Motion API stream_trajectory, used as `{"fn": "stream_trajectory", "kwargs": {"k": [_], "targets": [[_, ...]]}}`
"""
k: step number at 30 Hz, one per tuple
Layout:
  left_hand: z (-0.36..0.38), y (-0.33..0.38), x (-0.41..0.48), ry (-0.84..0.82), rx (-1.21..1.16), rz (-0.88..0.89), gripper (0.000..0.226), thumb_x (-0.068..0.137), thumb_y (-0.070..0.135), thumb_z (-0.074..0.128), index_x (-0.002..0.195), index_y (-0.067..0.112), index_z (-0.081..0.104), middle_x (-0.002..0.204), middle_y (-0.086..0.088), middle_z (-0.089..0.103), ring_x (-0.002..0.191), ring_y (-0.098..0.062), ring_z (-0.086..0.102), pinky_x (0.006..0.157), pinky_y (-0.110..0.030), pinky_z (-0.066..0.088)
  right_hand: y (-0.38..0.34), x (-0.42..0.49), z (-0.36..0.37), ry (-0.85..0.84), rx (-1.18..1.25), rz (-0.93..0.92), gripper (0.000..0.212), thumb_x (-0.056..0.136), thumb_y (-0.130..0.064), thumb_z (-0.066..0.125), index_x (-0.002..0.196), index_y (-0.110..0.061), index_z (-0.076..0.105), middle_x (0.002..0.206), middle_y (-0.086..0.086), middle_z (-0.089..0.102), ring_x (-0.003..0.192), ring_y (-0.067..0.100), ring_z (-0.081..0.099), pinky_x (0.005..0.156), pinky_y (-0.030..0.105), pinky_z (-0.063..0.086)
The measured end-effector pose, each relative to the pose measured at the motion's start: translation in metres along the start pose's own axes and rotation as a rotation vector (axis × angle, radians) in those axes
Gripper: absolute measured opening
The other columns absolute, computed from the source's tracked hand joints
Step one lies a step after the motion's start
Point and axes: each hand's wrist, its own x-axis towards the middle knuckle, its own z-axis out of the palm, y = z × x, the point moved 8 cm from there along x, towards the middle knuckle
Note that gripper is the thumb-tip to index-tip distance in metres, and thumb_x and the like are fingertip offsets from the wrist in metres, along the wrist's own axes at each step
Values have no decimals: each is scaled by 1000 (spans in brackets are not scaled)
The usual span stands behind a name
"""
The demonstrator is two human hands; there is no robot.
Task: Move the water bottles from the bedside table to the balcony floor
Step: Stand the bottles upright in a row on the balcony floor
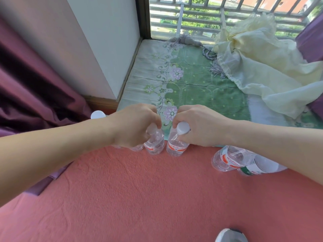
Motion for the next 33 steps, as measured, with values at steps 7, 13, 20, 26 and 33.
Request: {"fn": "stream_trajectory", "kwargs": {"k": [7,13,20,26,33], "targets": [[3,6,1,12,59,2,28,84,37,70,111,30,66,97,10,50,85,-11,47,75,-27,38,2,2,1,-3,-5,-6,27,78,-26,67,104,-24,69,98,-8,56,82,12,48,76,27,40],[2,6,1,46,147,-46,29,88,40,64,107,17,68,99,1,59,94,-21,58,80,-31,45,0,2,2,-12,-18,-11,27,79,-26,66,106,-23,68,102,-6,58,82,11,47,75,25,37],[1,13,4,-6,134,3,26,90,27,63,115,23,67,110,2,57,101,-19,58,79,-25,39,-2,1,-1,-1,-46,-23,27,78,-26,65,103,-22,69,91,-10,48,81,15,50,74,28,38],[0,5,5,-18,80,9,30,86,19,66,114,28,67,112,4,55,99,-18,57,79,-24,38,0,1,-1,10,-29,-23,27,77,-26,66,104,-23,69,92,-12,49,80,11,46,73,25,35],[-1,-10,6,38,102,-77,40,81,48,73,113,25,68,108,3,61,103,-18,57,87,-29,43,4,-1,2,6,10,2,26,78,-25,67,103,-23,69,102,-8,58,85,13,53,79,28,42]]}}
